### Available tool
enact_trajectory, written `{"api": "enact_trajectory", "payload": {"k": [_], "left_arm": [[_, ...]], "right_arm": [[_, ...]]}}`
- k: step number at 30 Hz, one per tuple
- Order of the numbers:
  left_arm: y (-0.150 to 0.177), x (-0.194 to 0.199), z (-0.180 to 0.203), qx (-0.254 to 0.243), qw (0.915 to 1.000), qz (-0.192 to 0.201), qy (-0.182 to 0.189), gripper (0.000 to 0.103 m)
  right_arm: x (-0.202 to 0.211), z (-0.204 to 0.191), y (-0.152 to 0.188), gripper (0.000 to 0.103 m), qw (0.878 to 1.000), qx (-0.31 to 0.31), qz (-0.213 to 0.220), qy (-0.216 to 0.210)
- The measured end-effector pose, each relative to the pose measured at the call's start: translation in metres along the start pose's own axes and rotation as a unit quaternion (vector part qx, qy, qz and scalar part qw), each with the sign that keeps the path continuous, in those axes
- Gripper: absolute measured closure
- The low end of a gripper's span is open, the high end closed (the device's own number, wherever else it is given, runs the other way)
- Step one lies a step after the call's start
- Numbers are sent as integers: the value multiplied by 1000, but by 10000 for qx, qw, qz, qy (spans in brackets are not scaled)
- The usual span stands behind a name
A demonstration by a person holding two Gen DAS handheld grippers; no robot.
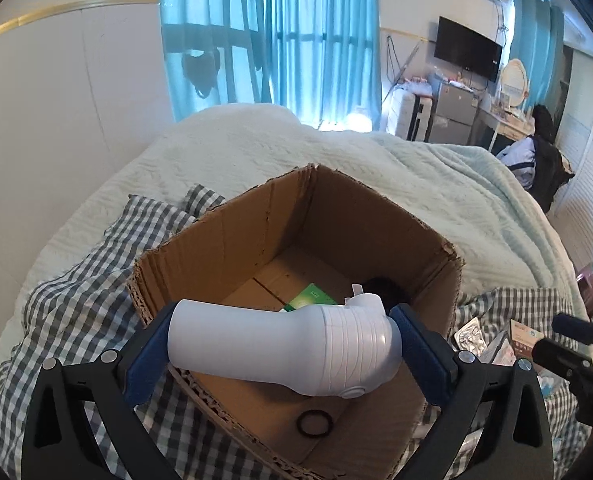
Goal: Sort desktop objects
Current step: 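Carry the bottle and lace cloth over the cardboard box and release them inside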
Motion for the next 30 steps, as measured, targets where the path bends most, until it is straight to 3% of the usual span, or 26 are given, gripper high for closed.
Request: {"api": "enact_trajectory", "payload": {"k": [2,9,12,14,16,19,23,27,30], "left_arm": [[0,0,2,46,9999,6,97,0],[-9,7,7,-243,9982,396,-370,0],[-5,-5,4,-317,9951,48,-935,0],[0,-17,5,-408,9931,-353,-1042,0],[3,-25,6,-191,9965,-659,-468,0],[8,-32,4,230,9952,-949,9,0],[8,-29,17,240,9928,-843,812,0],[9,-31,16,521,9893,-971,955,0],[7,-32,12,891,9851,-1130,938,0]], "right_arm": [[3,7,5,38,10000,-49,-9,58],[1,24,18,38,9996,-212,-103,140],[-1,28,21,37,9995,-213,-136,176],[-4,29,23,37,9995,-235,-165,159],[-7,30,26,36,9994,-240,-206,149],[-11,31,30,35,9993,-261,-256,127],[-14,30,31,34,9994,-229,-259,94],[-18,21,29,30,9997,-204,-140,-71],[-26,-6,21,26,9986,6,141,-503]]}}
Point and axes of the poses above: each gripper's, at about its wrist camera, not at the fingertips, and x roughly against the way its jaws point, z to its right, y to its underside, the point moved 5 cm from there along -x, roughly the way its jaws point, and after that the axes turned 5 degrees about x, right-handed, at the moved point
